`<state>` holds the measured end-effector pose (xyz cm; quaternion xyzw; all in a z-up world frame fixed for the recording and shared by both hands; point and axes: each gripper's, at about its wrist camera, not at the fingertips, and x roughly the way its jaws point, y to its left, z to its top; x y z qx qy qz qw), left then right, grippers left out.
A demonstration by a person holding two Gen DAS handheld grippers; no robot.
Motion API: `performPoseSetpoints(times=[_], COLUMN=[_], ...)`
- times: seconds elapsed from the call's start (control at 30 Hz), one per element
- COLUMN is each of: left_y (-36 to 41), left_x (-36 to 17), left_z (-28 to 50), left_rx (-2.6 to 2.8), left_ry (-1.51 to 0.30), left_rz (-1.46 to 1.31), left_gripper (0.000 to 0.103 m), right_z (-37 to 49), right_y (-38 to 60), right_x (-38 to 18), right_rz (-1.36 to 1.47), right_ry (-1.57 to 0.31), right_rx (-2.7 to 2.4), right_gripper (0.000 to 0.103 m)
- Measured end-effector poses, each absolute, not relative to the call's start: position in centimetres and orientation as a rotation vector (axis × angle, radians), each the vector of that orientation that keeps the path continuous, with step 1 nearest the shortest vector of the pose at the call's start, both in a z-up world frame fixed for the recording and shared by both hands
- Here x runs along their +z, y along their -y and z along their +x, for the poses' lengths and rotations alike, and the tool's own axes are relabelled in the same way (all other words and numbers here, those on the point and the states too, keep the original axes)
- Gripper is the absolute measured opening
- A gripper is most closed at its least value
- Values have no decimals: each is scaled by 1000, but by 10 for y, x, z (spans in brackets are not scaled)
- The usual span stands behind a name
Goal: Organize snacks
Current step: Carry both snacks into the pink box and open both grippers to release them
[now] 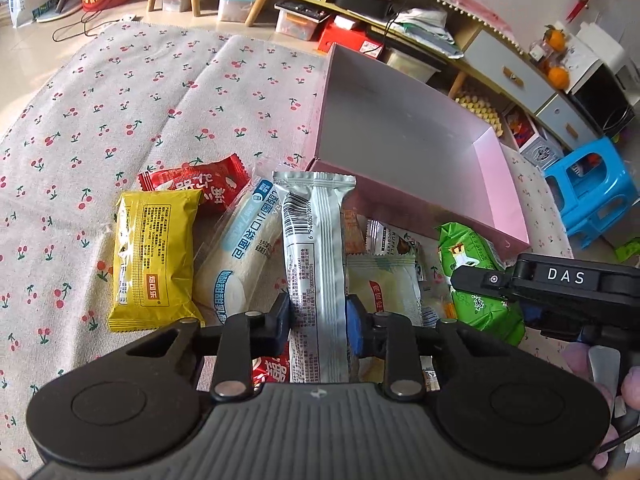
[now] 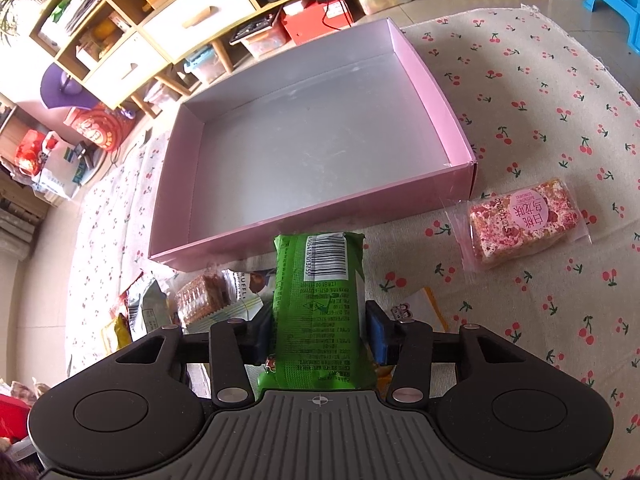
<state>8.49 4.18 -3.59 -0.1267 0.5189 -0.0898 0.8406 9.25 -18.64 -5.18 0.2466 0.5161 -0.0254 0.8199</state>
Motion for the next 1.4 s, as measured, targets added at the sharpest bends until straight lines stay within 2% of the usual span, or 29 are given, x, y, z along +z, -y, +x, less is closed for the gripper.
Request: performPoseSetpoints(times=[0.47, 0.83, 1.0, 1.1, 1.4], left_y=[-47, -10, 3, 13, 16], left_x=[-16, -4, -16, -23, -46], left_z=[93, 165, 189, 196, 208], left_rx=[-237, -319, -363, -366, -310], left_ry=[-1049, -929, -872, -856, -939], left_rz=[-322, -297, -257, -171, -98], left_gripper=[26, 26, 26, 26, 26], right_z=[89, 135, 154, 167, 178], right_y=[200, 231, 243, 247, 243], right_x=[-24, -5, -19, -39, -61], right_rz=[583, 608, 575, 578, 561], right_ry=[-1023, -879, -804, -830, -879], right_rx=[-44, -59, -44, -54, -74], right_gripper=[45, 45, 45, 45, 45])
